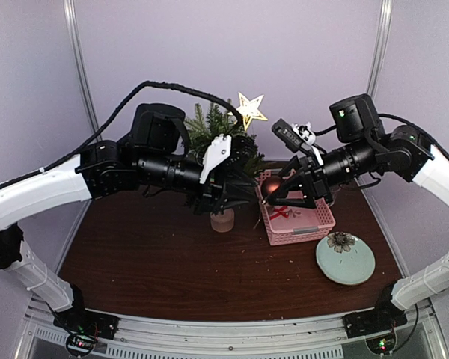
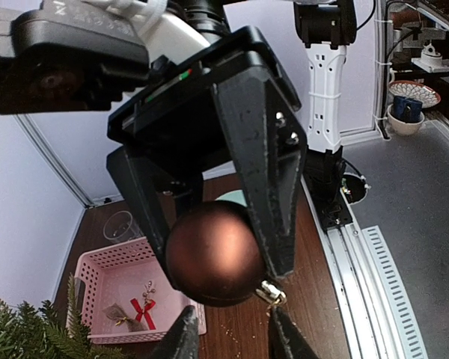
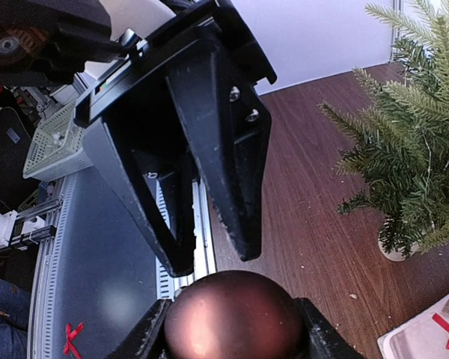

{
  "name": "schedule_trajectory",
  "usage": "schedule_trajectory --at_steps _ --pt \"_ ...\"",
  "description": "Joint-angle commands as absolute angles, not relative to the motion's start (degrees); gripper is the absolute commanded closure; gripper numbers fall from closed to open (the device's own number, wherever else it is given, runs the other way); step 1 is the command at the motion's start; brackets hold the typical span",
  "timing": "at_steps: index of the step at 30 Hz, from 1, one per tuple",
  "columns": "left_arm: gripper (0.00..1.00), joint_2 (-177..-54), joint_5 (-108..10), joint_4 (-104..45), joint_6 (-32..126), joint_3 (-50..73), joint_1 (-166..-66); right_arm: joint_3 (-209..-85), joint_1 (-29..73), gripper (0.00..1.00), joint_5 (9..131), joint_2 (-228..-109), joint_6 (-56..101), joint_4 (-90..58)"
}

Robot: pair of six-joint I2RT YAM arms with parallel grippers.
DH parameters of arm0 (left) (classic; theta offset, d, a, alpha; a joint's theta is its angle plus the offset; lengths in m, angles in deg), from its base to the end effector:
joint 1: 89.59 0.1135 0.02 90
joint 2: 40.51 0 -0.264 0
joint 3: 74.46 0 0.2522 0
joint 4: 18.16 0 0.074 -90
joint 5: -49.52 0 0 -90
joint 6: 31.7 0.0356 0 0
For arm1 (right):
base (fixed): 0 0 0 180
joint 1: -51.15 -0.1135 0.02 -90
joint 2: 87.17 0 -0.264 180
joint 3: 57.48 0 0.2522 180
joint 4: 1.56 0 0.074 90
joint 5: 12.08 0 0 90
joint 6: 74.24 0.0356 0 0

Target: Decorate the small christmas tree

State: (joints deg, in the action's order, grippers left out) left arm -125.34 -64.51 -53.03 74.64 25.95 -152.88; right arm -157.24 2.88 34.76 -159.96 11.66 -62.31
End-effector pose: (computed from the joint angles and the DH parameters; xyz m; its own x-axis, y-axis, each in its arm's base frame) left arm 0.1397 -0.3099 0.4090 0.1357 0.3021 -0.9436 0.9905 -0.0186 0.1365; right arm 0.1481 0.2026 0.4245 -0.3032 -0.4183 -0.8562 -0.9469 0.0314 0.3199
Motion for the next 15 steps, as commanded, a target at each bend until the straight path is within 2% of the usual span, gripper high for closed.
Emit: schedule_trajectory --at_steps 1,15 --pt "0.69 -126.46 -68.13 -52.28 76.18 28.27 -153.0 -158.91 2.37 0.72 36.34 -160.53 10.96 -62.16" --pt "0.74 -127.32 -69.93 -54.85 76.95 27.91 -152.99 -159.93 2.37 0.73 36.95 -161.26 11.03 -62.16"
